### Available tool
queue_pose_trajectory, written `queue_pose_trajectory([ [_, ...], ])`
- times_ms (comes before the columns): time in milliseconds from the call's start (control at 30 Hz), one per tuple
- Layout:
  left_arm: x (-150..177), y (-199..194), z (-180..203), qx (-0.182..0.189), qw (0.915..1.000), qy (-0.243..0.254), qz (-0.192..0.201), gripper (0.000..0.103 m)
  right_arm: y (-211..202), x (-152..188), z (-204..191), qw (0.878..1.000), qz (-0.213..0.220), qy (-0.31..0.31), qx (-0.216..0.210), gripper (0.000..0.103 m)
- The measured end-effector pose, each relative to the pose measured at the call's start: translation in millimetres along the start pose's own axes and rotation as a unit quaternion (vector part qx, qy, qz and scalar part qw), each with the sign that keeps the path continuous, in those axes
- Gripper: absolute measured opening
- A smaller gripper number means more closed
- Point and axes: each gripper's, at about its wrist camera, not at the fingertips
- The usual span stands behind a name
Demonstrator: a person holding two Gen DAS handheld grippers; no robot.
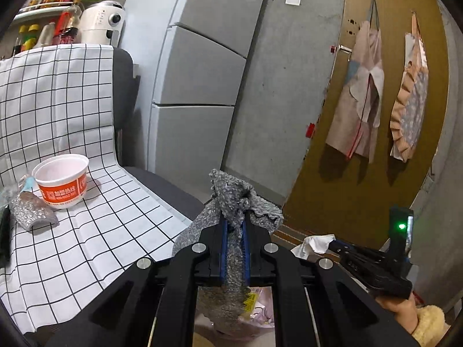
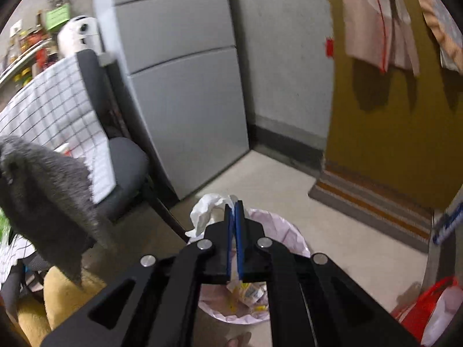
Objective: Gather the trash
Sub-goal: 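Carry grey cloth with left gripper while right gripper carries white bag, drop both in bin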
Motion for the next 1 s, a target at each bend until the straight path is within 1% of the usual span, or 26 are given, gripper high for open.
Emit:
queue_pose_trajectory([
  [67, -1, 2, 1, 0.001, 1.0000, 0.002, -0.001, 0.009, 6, 2, 3, 1.000, -0.007, 0.004, 0.004, 0.005],
  [100, -1, 3, 1, 0.000, 1.0000, 0.002, -0.001, 0.009, 9, 3, 4, 1.000, -0.008, 0.006, 0.006, 0.009],
  [167, -1, 5, 2, 0.001, 1.0000, 0.003, -0.005, 0.009, 10, 4, 5, 1.000, -0.013, 0.008, 0.010, 0.021],
  [200, 0, 6, 3, 0.001, 1.0000, 0.004, -0.007, 0.009, 10, 5, 6, 1.000, -0.012, 0.009, 0.011, 0.029],
  [400, 2, 9, 8, 0.006, 0.9998, 0.008, -0.018, 0.009, 6, 5, 9, 1.000, -0.010, 0.011, 0.011, 0.030],
  [500, 4, 10, 12, 0.011, 0.9996, 0.011, -0.023, 0.009, -2, 1, 12, 1.000, 0.001, 0.015, 0.008, 0.030],
  [567, 8, 15, 16, 0.022, 0.9991, 0.012, -0.033, 0.010, -10, -2, 14, 1.000, 0.013, 0.017, 0.010, 0.030],
  [667, 16, 31, 30, 0.042, 0.9974, 0.023, -0.054, 0.010, -23, -7, 20, 0.999, 0.033, 0.023, 0.014, 0.030],
  [767, 22, 54, 54, 0.059, 0.9942, 0.054, -0.071, 0.010, -34, -13, 29, 0.998, 0.052, 0.026, 0.026, 0.030],
  [833, 23, 67, 66, 0.068, 0.9924, 0.064, -0.079, 0.010, -42, -15, 38, 0.997, 0.066, 0.027, 0.037, 0.030],
  [867, 25, 75, 73, 0.072, 0.9915, 0.069, -0.083, 0.013, -46, -16, 43, 0.996, 0.072, 0.029, 0.042, 0.030],
  [933, 27, 89, 84, 0.079, 0.9900, 0.075, -0.090, 0.014, -51, -17, 51, 0.995, 0.081, 0.033, 0.052, 0.030],
  [1000, 30, 103, 92, 0.081, 0.9886, 0.078, -0.099, 0.018, -54, -17, 55, 0.994, 0.086, 0.033, 0.061, 0.030],
])
Point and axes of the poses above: each gripper's, at about its wrist camera, not at the fingertips, and y roughly the way its jaws point, z to its right, x to its underside, and after that the axes turned 6 degrees about -y, right-handed
